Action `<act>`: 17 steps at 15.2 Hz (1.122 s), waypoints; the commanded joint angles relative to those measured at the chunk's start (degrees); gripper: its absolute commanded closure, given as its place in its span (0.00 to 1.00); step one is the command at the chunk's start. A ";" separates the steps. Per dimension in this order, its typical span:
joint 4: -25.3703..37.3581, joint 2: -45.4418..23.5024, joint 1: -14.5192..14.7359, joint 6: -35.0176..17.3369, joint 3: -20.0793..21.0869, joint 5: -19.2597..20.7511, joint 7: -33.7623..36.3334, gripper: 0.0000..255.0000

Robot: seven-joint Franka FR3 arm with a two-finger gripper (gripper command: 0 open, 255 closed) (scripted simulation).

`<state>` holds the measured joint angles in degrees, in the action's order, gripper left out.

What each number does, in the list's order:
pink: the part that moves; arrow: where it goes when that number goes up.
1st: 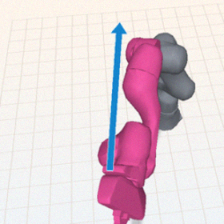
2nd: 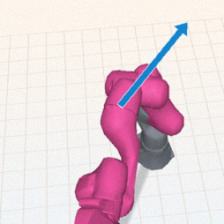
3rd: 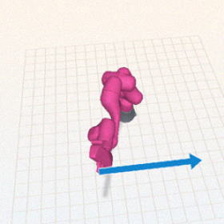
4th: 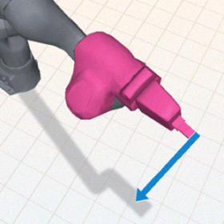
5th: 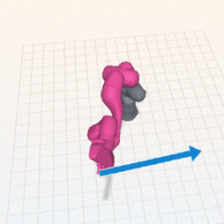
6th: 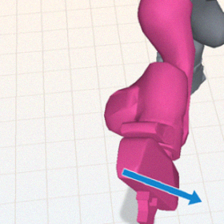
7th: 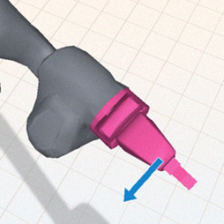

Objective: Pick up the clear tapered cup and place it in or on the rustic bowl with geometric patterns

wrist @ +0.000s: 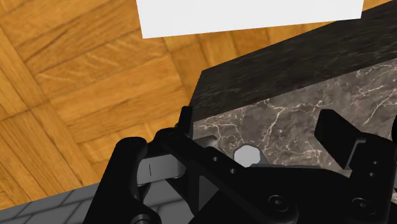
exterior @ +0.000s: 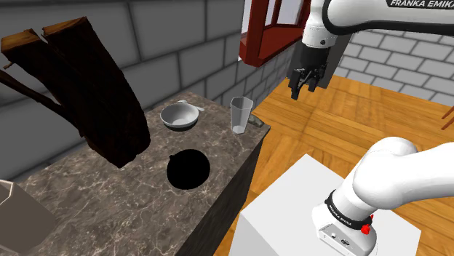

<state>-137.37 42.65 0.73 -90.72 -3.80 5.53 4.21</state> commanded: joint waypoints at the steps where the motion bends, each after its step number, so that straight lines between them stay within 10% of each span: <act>1: 0.00 0.00 0.00 0.00 0.00 0.00 0.00 0.00; 17: 11.90 -32.20 1.42 -21.03 7.17 0.14 14.57 0.00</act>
<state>-126.53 13.01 2.17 -110.21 3.08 5.33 17.83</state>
